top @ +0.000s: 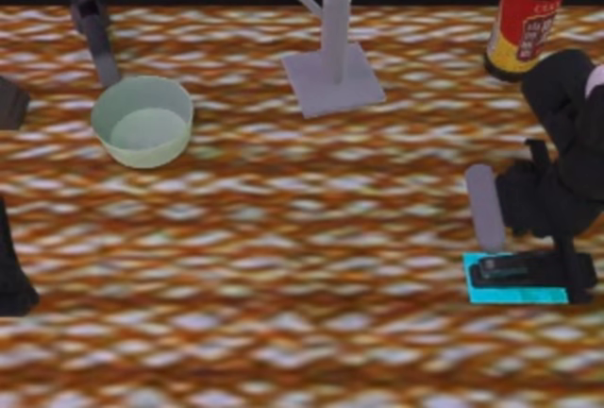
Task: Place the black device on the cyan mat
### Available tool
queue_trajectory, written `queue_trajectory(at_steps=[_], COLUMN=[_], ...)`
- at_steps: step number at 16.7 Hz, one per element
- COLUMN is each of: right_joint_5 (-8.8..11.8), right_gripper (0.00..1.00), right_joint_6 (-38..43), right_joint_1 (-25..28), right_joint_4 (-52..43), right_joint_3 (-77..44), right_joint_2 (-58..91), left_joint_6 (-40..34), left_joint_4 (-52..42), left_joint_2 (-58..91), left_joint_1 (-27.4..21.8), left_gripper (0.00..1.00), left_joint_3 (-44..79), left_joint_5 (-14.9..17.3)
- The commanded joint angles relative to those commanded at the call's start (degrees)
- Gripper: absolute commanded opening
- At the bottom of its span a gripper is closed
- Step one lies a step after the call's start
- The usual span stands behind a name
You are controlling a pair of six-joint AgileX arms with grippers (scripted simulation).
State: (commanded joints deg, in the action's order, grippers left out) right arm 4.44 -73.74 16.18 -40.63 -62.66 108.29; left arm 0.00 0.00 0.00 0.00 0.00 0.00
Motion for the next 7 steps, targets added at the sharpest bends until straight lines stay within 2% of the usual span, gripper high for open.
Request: queue_trajectory(at_steps=[1, 2, 7], right_joint_5=[0.0, 0.0, 0.0], right_gripper=[0.98, 1.00, 1.00], right_joint_6=[0.0, 0.0, 0.0], right_joint_1=[0.0, 0.0, 0.0], right_joint_4=[0.0, 0.0, 0.0], right_joint_3=[0.0, 0.0, 0.0], right_joint_2=[0.0, 0.0, 0.0], left_joint_6=[0.0, 0.0, 0.0], left_joint_4=[0.0, 0.0, 0.0], left_joint_2=[0.0, 0.0, 0.0], left_joint_1=[0.0, 0.0, 0.0], left_gripper=[1.00, 1.00, 1.00], left_joint_3=[0.0, 0.0, 0.0], left_joint_5=[0.0, 0.0, 0.0])
